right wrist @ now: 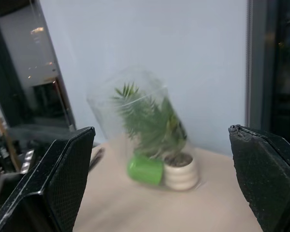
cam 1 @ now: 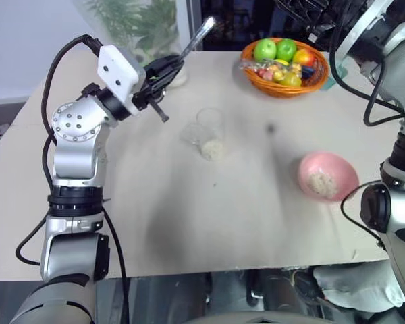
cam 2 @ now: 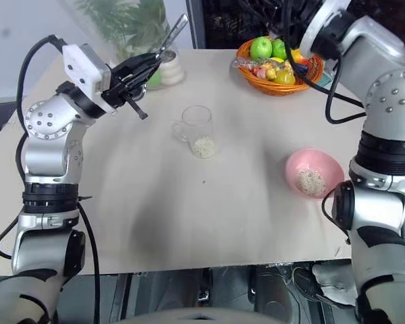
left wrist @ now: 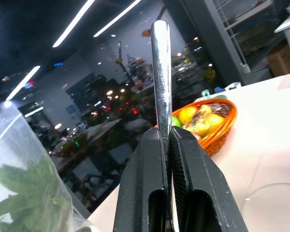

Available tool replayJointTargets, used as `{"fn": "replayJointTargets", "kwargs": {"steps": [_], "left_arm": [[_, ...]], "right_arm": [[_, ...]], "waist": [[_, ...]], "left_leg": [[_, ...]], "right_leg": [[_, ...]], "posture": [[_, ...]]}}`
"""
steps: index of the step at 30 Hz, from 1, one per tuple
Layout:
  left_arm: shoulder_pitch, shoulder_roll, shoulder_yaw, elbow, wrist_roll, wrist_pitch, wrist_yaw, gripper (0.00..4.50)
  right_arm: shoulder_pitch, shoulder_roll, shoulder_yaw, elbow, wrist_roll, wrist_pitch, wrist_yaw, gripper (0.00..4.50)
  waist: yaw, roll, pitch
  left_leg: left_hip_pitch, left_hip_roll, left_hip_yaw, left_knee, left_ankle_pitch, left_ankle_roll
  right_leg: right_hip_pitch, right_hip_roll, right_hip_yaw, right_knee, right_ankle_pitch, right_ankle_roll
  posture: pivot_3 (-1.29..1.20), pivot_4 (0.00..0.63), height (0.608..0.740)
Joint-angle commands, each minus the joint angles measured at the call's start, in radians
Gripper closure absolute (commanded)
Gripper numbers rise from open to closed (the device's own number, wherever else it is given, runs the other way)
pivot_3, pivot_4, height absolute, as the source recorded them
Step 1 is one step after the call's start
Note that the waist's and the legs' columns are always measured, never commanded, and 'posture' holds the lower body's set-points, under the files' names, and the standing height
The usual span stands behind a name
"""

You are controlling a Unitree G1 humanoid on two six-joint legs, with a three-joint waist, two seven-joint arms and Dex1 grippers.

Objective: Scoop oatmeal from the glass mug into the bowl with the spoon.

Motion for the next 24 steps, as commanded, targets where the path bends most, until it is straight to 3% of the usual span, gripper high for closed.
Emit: {"fn": "replayJointTargets", "kwargs": {"steps": [1, 24], "left_arm": [[-0.028, -0.006, 0.004, -0.005, 0.006, -0.033, 0.016, 4.48], [-0.091, -0.118, -0.1, -0.054, -0.014, -0.069, -0.056, 4.48]], "right_arm": [[0.039, 0.023, -0.006, -0.104, 0.069, 0.068, -0.022, 0.0], [0.076, 0.215, 0.035, -0.123, 0.106, 0.12, -0.133, 0.0]], "waist": [[0.0, 0.0, 0.0], [0.001, 0.0, 0.0]], "left_leg": [[-0.001, 0.0, 0.0, 0.0, 0.0, 0.0], [-0.002, -0.001, -0.001, 0.0, 0.0, 0.0]], "right_leg": [[0.0, 0.0, 0.0, 0.0, 0.0, 0.0], [0.0, 0.0, -0.001, -0.001, 0.0, 0.0]], "posture": [[0.0, 0.15, 0.74], [0.0, 0.15, 0.74]]}}
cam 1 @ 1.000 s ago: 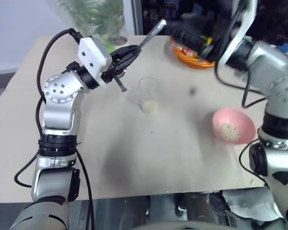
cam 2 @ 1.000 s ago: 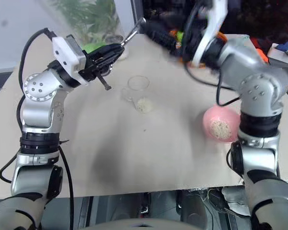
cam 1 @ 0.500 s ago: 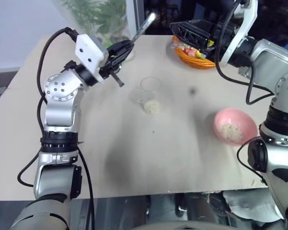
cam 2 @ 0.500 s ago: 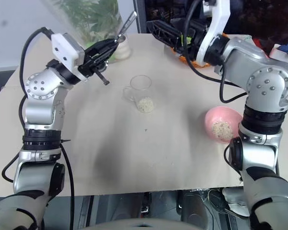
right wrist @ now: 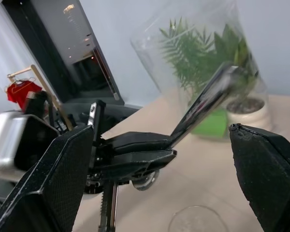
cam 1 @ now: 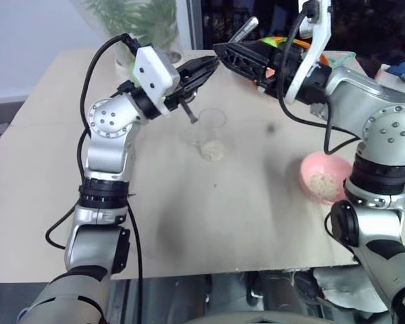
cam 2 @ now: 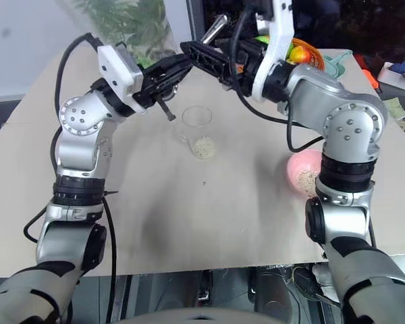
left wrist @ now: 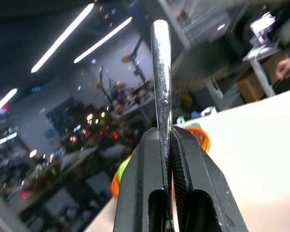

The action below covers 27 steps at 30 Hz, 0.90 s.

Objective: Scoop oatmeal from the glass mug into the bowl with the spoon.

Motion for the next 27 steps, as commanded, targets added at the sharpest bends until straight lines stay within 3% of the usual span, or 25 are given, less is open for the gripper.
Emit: {"fn": "replayJointTargets", "kwargs": {"steps": [1, 7, 10, 14, 18, 19, 27], "left_arm": [[-0.017, 0.002, 0.004, -0.051, -0.02, -0.017, -0.017, 4.48], [-0.008, 0.003, -0.008, -0.052, -0.012, -0.024, -0.035, 4.48], [-0.002, 0.008, -0.008, -0.052, -0.012, -0.025, -0.047, 4.5], [0.0, 0.014, -0.006, -0.043, -0.007, -0.031, -0.061, 4.5], [-0.011, 0.009, -0.009, -0.038, -0.004, -0.031, -0.059, 4.5], [-0.013, 0.008, -0.01, -0.036, -0.002, -0.034, -0.058, 4.5], [-0.017, 0.009, 0.001, -0.041, -0.041, -0.046, -0.1, 4.5]], "right_arm": [[-0.021, 0.009, -0.012, -0.018, 0.004, -0.015, -0.009, 0.0], [-0.021, 0.013, -0.024, -0.009, 0.007, -0.015, -0.016, 0.0], [-0.019, 0.015, -0.028, -0.011, 0.012, -0.012, -0.023, 0.75], [-0.021, 0.014, -0.036, -0.011, 0.022, -0.009, -0.03, 2.69], [-0.018, 0.006, -0.036, -0.01, 0.033, 0.011, -0.028, 4.28], [-0.017, 0.005, -0.036, -0.009, 0.035, 0.016, -0.028, 4.44], [-0.024, -0.003, -0.059, 0.001, 0.047, 0.018, -0.035, 4.44]], "waist": [[0.0, 0.0, 0.0], [0.0, 0.0, 0.0], [0.0, 0.0, 0.0], [-0.001, 0.0, 0.0], [0.0, 0.0, 0.0], [0.0, 0.0, 0.0], [0.0, 0.0, 0.0]], "left_leg": [[0.0, 0.0, 0.0, 0.0, 0.0, 0.0], [0.0, 0.0, 0.0, 0.0, 0.0, 0.0], [0.0, 0.0, 0.0, 0.0, 0.0, 0.0], [0.0, 0.0, 0.0, 0.0, 0.0, 0.0], [0.0, 0.0, 0.0, 0.0, 0.0, 0.0], [0.0, 0.0, 0.0, 0.0, 0.0, 0.0], [0.0, 0.0, 0.0, 0.0, 0.0, 0.0]], "right_leg": [[0.0, 0.0, 0.0, 0.0, 0.0, 0.0], [0.0, 0.0, 0.0, 0.0, 0.0, 0.0], [0.0, 0.0, 0.0, 0.0, 0.0, 0.0], [0.0, 0.0, 0.0, 0.0, 0.0, 0.0], [0.0, 0.0, 0.0, 0.0, 0.0, 0.0], [0.0, 0.0, 0.0, 0.0, 0.0, 0.0], [0.0, 0.0, 0.0, 0.0, 0.0, 0.0]], "posture": [[0.0, 0.15, 0.74], [0.0, 0.15, 0.74], [0.0, 0.15, 0.74], [0.0, 0.15, 0.74], [0.0, 0.15, 0.74], [0.0, 0.15, 0.74], [0.0, 0.15, 0.74]]}}
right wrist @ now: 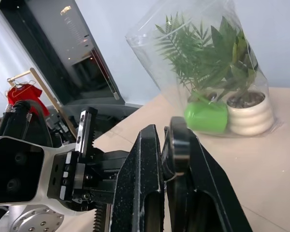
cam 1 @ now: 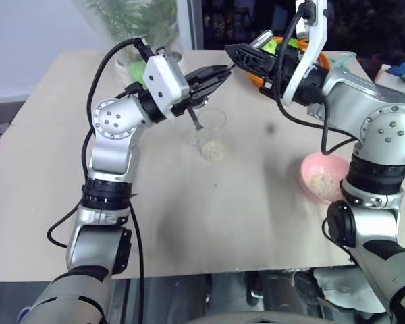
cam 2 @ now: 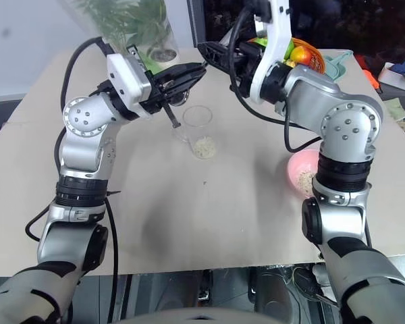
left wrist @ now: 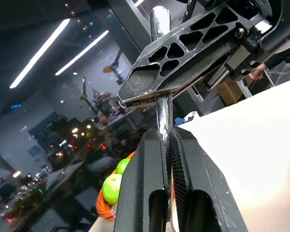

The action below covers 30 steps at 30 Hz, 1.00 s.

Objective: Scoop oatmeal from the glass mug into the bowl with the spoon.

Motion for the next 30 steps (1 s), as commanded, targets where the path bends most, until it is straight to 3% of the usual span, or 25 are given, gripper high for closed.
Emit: {"fn": "replayJointTargets", "kwargs": {"steps": [1, 4, 6, 9, 16, 24, 30], "left_arm": [[-0.018, 0.008, 0.015, -0.05, -0.086, 0.011, -0.061, 4.13], [-0.023, 0.012, 0.038, -0.053, -0.085, 0.012, -0.034, 3.12], [-0.037, 0.007, 0.064, -0.039, -0.065, 0.013, 0.031, 2.16], [-0.054, 0.021, 0.158, -0.016, -0.135, 0.208, 0.172, 0.77], [0.031, 0.063, 0.345, 0.065, -0.229, 0.441, 0.329, 0.77], [0.274, 0.066, 0.331, 0.042, -0.295, 0.623, 0.249, 0.77], [0.323, 0.024, 0.271, -0.015, -0.27, 0.642, 0.277, 0.77]], "right_arm": [[-0.027, -0.012, -0.035, -0.002, 0.02, -0.01, -0.003, 4.48], [-0.038, -0.021, -0.044, 0.009, 0.012, -0.028, -0.006, 4.5], [-0.044, -0.029, -0.047, 0.015, -0.004, -0.047, -0.006, 4.5], [-0.052, -0.06, -0.057, 0.038, -0.101, -0.128, -0.029, 4.5], [0.058, -0.168, 0.055, -0.007, -0.447, -0.407, 0.013, 4.5], [0.21, -0.149, -0.012, -0.151, -0.424, -0.38, 0.001, 4.5], [0.261, -0.158, -0.067, -0.22, -0.402, -0.336, -0.037, 4.5]], "waist": [[0.0, 0.0, 0.0], [0.0, 0.0, 0.0], [0.0, 0.0, 0.0], [-0.001, 0.0, 0.0], [-0.01, 0.0, 0.0], [-0.021, 0.0, 0.0], [-0.014, 0.0, 0.0]], "left_leg": [[0.0, 0.0, 0.0, 0.0, 0.0, 0.0], [0.0, 0.0, 0.0, 0.0, 0.0, 0.0], [0.0, 0.0, 0.0, 0.0, 0.0, 0.0], [0.0, 0.0, 0.0, 0.0, 0.0, 0.0], [0.0, 0.0, -0.005, 0.0, 0.0, 0.0], [0.0, 0.0, -0.004, 0.0, 0.0, 0.0], [0.0, 0.0, -0.004, 0.001, 0.0, 0.0]], "right_leg": [[0.0, 0.0, 0.0, 0.0, 0.0, 0.0], [0.0, 0.0, 0.0, 0.0, 0.0, 0.0], [0.0, 0.0, 0.0, 0.0, 0.0, 0.0], [0.0, 0.0, 0.0, 0.0, 0.0, 0.0], [0.0, 0.0, 0.001, -0.001, 0.0, 0.0], [0.0, 0.0, 0.0, 0.0, 0.0, 0.0], [0.001, -0.001, 0.0, 0.0, 0.0, 0.0]], "posture": [[0.0, 0.15, 0.74], [0.0, 0.15, 0.74], [0.0, 0.15, 0.74], [0.0, 0.15, 0.74], [0.0, 0.15, 0.74], [0.0, 0.15, 0.74], [0.0, 0.15, 0.74]]}}
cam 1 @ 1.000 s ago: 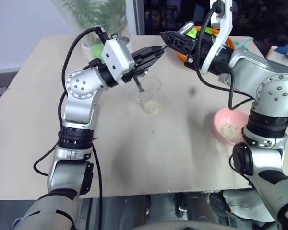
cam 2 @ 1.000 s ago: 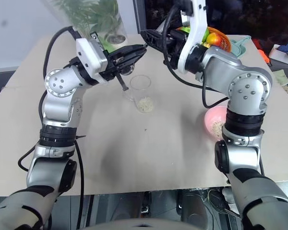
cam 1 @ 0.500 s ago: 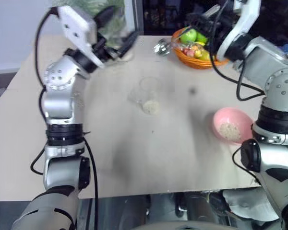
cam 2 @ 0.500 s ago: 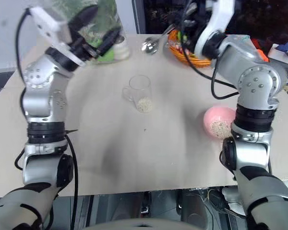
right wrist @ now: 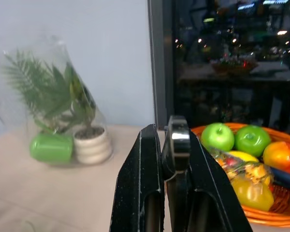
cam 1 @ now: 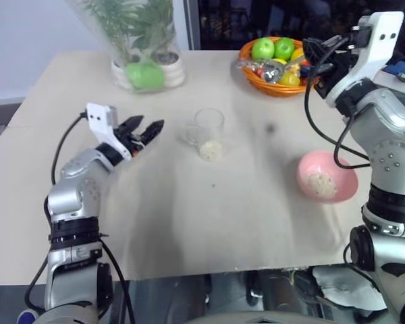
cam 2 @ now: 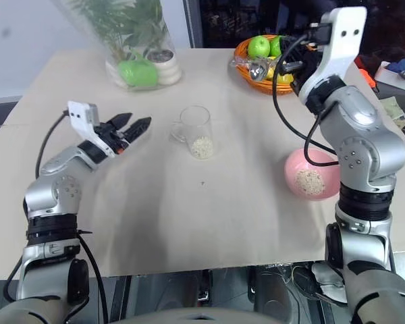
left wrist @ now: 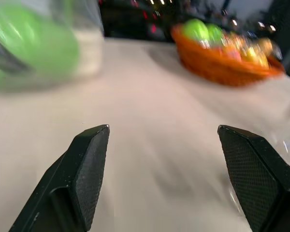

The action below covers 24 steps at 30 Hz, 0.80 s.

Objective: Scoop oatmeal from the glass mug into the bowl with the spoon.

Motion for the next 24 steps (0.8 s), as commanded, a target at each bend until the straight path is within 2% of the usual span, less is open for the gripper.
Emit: {"fn": "replayJointTargets", "kwargs": {"steps": [1, 5, 12, 15, 17, 24], "left_arm": [[0.014, -0.019, -0.033, -0.096, 0.006, 0.003, 0.021, 0.77], [0.056, -0.06, -0.099, -0.165, 0.038, -0.004, 0.052, 0.77], [0.031, -0.107, -0.158, -0.136, 0.127, -0.046, 0.123, 0.77], [0.015, -0.125, -0.169, -0.115, 0.165, -0.074, 0.153, 1.45], [0.001, -0.137, -0.174, -0.102, 0.184, -0.088, 0.171, 2.34], [-0.057, -0.17, -0.19, -0.019, 0.227, -0.12, 0.196, 2.34]], "right_arm": [[0.014, -0.018, -0.051, -0.073, 0.013, 0.017, -0.019, 4.5], [0.041, -0.027, -0.071, -0.115, 0.016, 0.041, -0.04, 4.5], [0.051, -0.021, -0.083, -0.132, 0.021, 0.048, -0.054, 4.5], [0.048, -0.02, -0.082, -0.132, 0.025, 0.049, -0.056, 4.5], [0.049, -0.021, -0.084, -0.134, 0.028, 0.051, -0.056, 4.5], [0.058, -0.02, -0.077, -0.141, 0.038, 0.056, -0.065, 4.5]], "waist": [[-0.002, 0.0, 0.0], [-0.004, 0.0, 0.0], [-0.004, 0.0, 0.0], [-0.004, 0.0, 0.0], [-0.003, 0.0, 0.0], [0.0, 0.0, 0.0]], "left_leg": [[0.0, 0.0, 0.0, 0.0, 0.0, 0.0], [0.001, 0.0, 0.0, 0.0, 0.0, 0.0], [0.001, 0.0, 0.0, 0.0, 0.0, 0.0], [0.001, 0.0, 0.0, 0.0, 0.0, 0.0], [0.001, 0.0, 0.0, 0.0, 0.0, 0.0], [0.001, 0.0, 0.001, 0.0, 0.0, 0.0]], "right_leg": [[0.0, 0.0, 0.0, 0.0, 0.0, 0.0], [0.0, 0.0, 0.001, 0.0, 0.0, 0.0], [0.0, 0.0, 0.002, 0.001, 0.0, 0.0], [0.0, 0.0, 0.002, 0.001, 0.0, 0.0], [0.0, 0.0, 0.002, 0.001, 0.0, 0.0], [0.0, 0.0, 0.001, 0.001, 0.0, 0.0]], "posture": [[0.0, 0.15, 0.74], [0.0, 0.15, 0.74], [0.0, 0.15, 0.74], [0.0, 0.15, 0.74], [0.0, 0.15, 0.74], [0.0, 0.15, 0.74]]}}
